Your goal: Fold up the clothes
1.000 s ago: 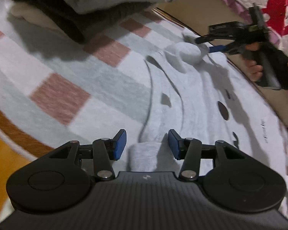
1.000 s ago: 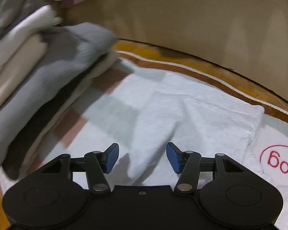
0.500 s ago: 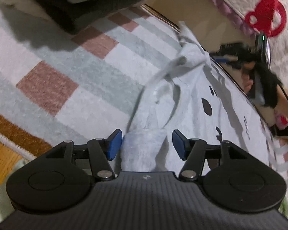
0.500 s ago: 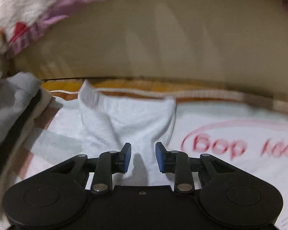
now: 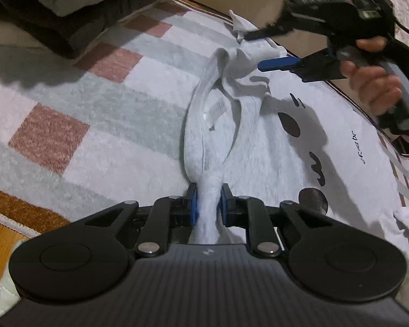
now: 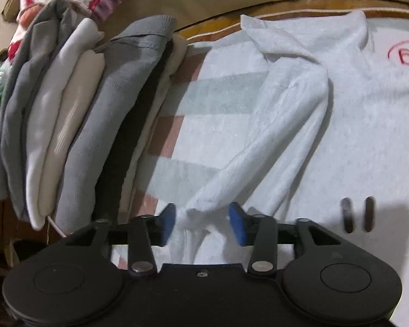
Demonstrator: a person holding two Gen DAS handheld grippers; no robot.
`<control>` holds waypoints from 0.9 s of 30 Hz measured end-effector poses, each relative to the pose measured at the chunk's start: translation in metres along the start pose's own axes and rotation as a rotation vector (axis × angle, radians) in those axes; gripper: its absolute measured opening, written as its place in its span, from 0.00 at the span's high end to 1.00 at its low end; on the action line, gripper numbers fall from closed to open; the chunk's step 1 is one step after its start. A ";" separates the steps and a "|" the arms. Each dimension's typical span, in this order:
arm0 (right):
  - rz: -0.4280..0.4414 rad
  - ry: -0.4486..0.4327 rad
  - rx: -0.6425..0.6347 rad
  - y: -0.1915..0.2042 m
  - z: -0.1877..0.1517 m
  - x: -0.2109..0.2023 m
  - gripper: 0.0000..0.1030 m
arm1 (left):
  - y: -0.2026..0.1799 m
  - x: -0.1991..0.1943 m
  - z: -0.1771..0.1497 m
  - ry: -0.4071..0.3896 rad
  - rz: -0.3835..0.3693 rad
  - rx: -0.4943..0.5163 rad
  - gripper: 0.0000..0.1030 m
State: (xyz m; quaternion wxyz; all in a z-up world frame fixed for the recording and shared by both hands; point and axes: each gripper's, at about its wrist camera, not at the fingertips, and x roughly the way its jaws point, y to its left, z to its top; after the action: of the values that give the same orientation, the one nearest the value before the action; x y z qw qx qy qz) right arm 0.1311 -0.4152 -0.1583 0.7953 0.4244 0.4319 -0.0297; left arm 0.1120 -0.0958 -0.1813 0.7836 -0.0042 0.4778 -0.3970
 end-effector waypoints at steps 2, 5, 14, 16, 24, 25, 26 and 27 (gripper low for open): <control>-0.028 -0.071 0.112 -0.002 -0.004 0.000 0.34 | 0.000 -0.001 0.000 -0.003 0.004 0.002 0.85; -0.030 -0.055 0.132 0.003 -0.005 0.012 0.34 | -0.001 -0.005 0.001 -0.020 0.020 0.012 0.92; 0.000 -0.013 -0.209 0.067 0.018 0.049 0.94 | 0.008 -0.024 0.000 -0.049 0.046 -0.068 0.92; 0.000 -0.012 -0.332 0.084 0.016 0.062 0.95 | 0.010 -0.021 0.001 -0.037 0.048 -0.083 0.91; 0.084 -0.009 -0.348 0.080 0.011 0.077 0.82 | 0.029 -0.028 -0.001 -0.013 0.070 -0.165 0.90; 0.113 -0.015 -0.309 0.072 0.010 0.071 0.66 | 0.029 -0.031 -0.001 -0.017 0.082 -0.163 0.90; 0.113 -0.039 -0.294 0.061 0.007 0.059 0.59 | 0.028 -0.032 -0.001 -0.017 0.100 -0.153 0.90; 0.110 -0.062 -0.281 0.049 0.003 0.048 0.58 | 0.028 -0.034 -0.001 -0.015 0.115 -0.146 0.90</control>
State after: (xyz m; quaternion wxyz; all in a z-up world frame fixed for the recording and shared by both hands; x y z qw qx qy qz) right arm 0.1833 -0.3709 -0.1594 0.8603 0.3305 0.3833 0.0615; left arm 0.1209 -0.0551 -0.1677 0.8063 -0.0368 0.4990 -0.3153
